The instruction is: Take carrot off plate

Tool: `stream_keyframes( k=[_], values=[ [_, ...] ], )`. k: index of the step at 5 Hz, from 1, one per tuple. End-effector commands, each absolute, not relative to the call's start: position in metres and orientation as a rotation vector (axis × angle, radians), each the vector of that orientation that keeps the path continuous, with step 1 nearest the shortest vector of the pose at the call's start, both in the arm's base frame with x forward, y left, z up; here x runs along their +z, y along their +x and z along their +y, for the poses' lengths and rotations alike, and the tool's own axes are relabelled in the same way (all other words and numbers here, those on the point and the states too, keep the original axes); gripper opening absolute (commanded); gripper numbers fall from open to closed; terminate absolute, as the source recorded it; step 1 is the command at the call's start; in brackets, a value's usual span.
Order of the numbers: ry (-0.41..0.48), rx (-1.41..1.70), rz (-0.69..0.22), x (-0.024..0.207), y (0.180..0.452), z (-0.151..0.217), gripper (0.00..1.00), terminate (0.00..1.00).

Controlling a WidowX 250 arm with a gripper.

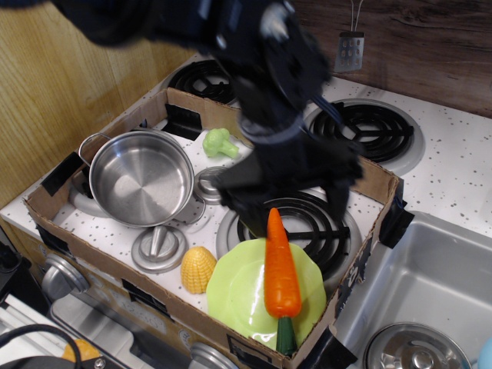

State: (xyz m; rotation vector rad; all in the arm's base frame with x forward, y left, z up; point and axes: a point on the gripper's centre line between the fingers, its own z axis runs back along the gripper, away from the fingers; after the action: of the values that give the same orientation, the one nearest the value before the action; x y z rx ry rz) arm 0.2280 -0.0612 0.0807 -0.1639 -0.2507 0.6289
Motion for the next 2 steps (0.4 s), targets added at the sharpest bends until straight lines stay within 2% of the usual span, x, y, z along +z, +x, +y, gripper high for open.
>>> stream_keyframes(
  k=[1, 2],
  values=[
    [-0.075, 0.638, -0.307, 0.0638, 0.2377, -0.0564, 1.00, 0.00],
    [0.000, 0.661, -0.295, 0.0548, 0.2361, -0.0502, 1.00, 0.00]
  ],
)
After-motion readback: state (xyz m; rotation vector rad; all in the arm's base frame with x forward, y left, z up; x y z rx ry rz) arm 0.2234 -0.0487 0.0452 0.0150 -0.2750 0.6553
